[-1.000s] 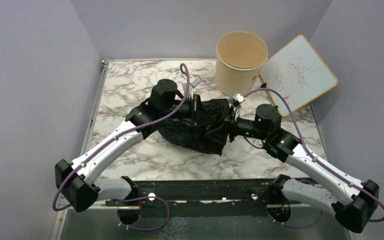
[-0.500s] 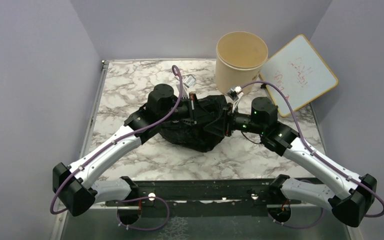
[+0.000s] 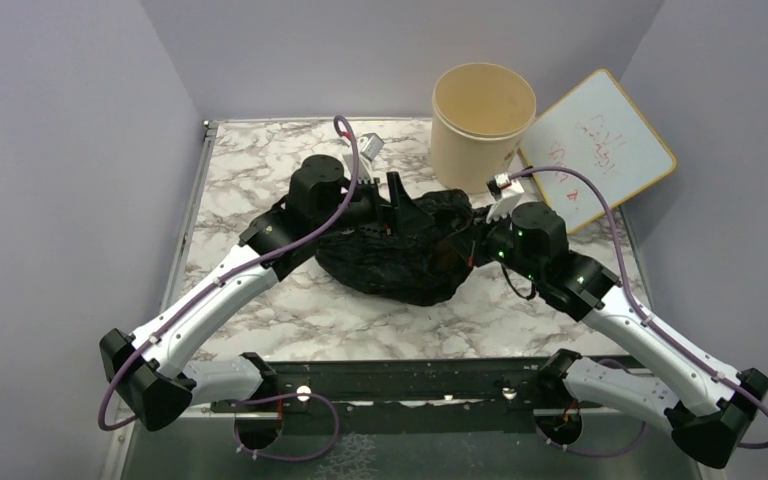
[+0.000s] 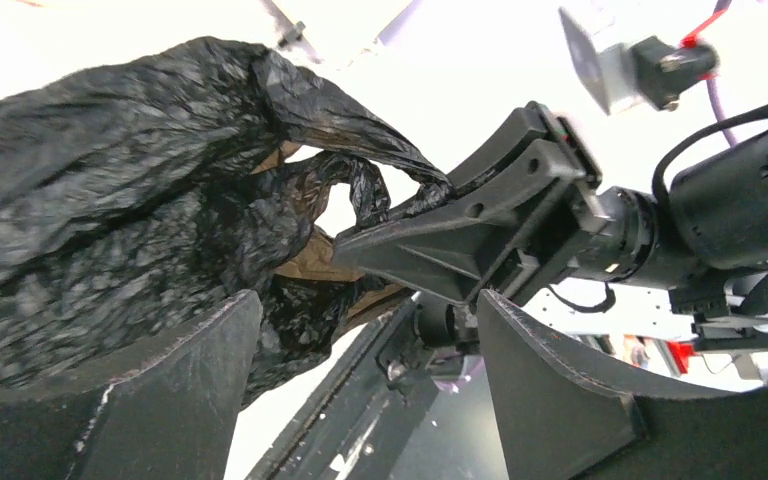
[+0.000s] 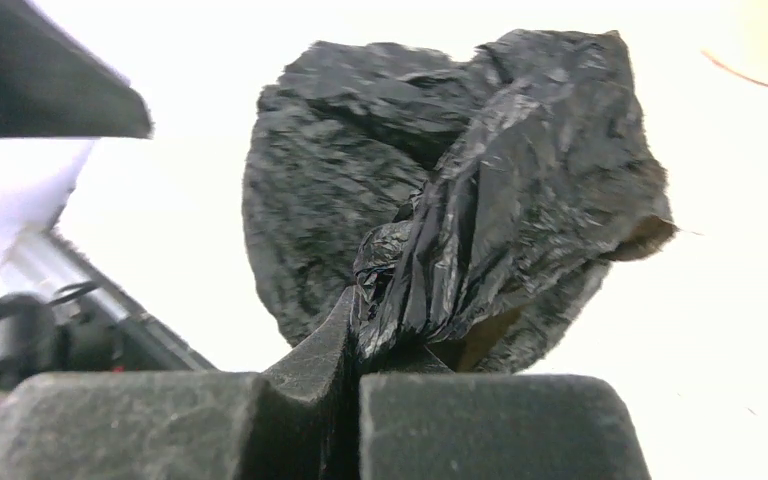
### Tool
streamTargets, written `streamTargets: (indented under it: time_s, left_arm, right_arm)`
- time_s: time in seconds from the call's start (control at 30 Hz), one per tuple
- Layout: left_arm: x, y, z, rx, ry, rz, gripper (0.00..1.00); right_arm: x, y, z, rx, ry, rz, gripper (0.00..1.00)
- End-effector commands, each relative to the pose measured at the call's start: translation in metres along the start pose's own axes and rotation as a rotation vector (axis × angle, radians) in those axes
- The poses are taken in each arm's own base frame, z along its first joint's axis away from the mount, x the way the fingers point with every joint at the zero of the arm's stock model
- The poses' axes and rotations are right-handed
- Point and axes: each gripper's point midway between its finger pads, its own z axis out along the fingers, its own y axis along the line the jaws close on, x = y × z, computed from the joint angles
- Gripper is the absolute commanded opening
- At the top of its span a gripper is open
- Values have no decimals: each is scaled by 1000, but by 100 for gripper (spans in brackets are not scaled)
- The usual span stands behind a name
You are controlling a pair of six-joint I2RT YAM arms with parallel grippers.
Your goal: Put the trash bags into the trash bin
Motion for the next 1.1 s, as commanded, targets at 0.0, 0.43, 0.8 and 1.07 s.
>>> streamTargets:
  time_s: [0.0, 0.43, 0.8, 1.07]
  left_arm:
    - [-21, 9, -9, -80, -57, 63, 82]
    - [-50, 31, -8, -156, -102, 65, 85]
    - [-135, 91, 53, -386, -241, 96, 99]
    - [-169, 135, 132, -459, -266, 83, 99]
  right_arm:
    - [3, -62, -19, 352, 7, -22, 0]
    - [-25, -182, -66, 623, 2, 305, 0]
    - [-23, -135, -75, 398, -124, 443, 1]
    - [-29, -130, -94, 427, -99, 327, 1]
